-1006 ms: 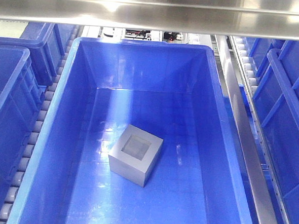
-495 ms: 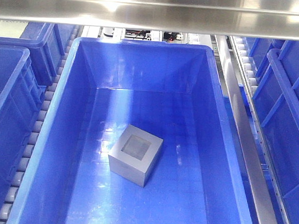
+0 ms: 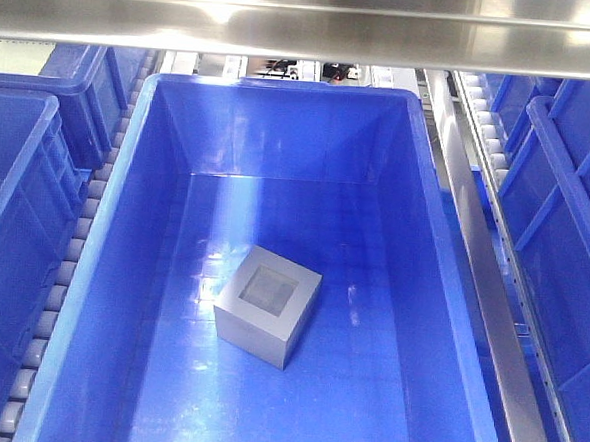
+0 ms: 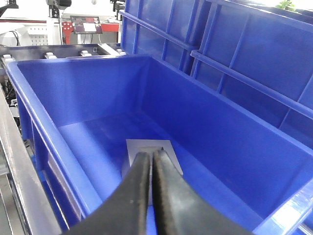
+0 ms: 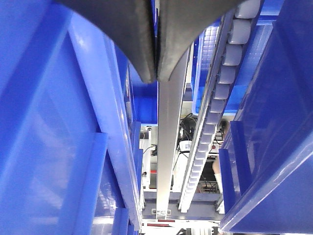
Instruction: Sort gray base to blue bin
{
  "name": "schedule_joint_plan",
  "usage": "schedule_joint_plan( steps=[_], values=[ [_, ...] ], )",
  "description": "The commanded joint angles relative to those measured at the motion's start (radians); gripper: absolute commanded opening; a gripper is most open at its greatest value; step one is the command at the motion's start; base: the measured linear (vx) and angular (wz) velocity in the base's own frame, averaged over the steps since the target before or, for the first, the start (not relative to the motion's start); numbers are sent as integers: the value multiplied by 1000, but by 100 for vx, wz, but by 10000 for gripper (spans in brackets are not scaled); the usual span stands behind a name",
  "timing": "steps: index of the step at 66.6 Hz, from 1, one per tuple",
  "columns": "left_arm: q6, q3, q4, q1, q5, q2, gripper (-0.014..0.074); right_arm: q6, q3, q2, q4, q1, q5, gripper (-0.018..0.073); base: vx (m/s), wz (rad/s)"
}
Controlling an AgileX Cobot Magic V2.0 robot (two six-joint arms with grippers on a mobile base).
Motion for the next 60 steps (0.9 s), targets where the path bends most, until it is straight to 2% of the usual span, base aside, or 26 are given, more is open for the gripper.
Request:
schedule_joint_plan(
  steps=[1,5,11,18,24,34,38,41,46,53,60],
  values=[
    [1,-6,26,6,-87,11,-8,-7,6,-8,-8,-5,-72,-5,0,0],
    [-1,17,22,54,-106,10,-8,-7,6,-8,-8,-5,-72,-5,0,0],
    [-3,69,15,175,-170,10,-8,-7,6,-8,-8,-5,-72,-5,0,0],
    [1,138,19,288,-270,10,-8,-7,6,-8,-8,-5,-73,-5,0,0],
    [32,204,20,394,-339,-3,-8,-7,6,-8,-8,-5,-73,-5,0,0],
    [44,325,18,526,-430,-107,-8,-7,6,-8,-8,-5,-73,-5,0,0],
    [44,372,15,560,-448,-159,-8,-7,6,-8,-8,-5,-73,-5,0,0],
    [44,368,4,581,-375,-207,-8,-7,6,-8,-8,-5,-73,-5,0,0],
    [64,368,-19,598,-343,-203,-8,-7,6,-8,-8,-5,-72,-5,0,0],
    [139,368,-91,597,-323,-207,-8,-7,6,-8,-8,-5,-73,-5,0,0],
    [268,368,-200,595,-321,-207,-8,-7,6,-8,-8,-5,-73,-5,0,0]
  ],
)
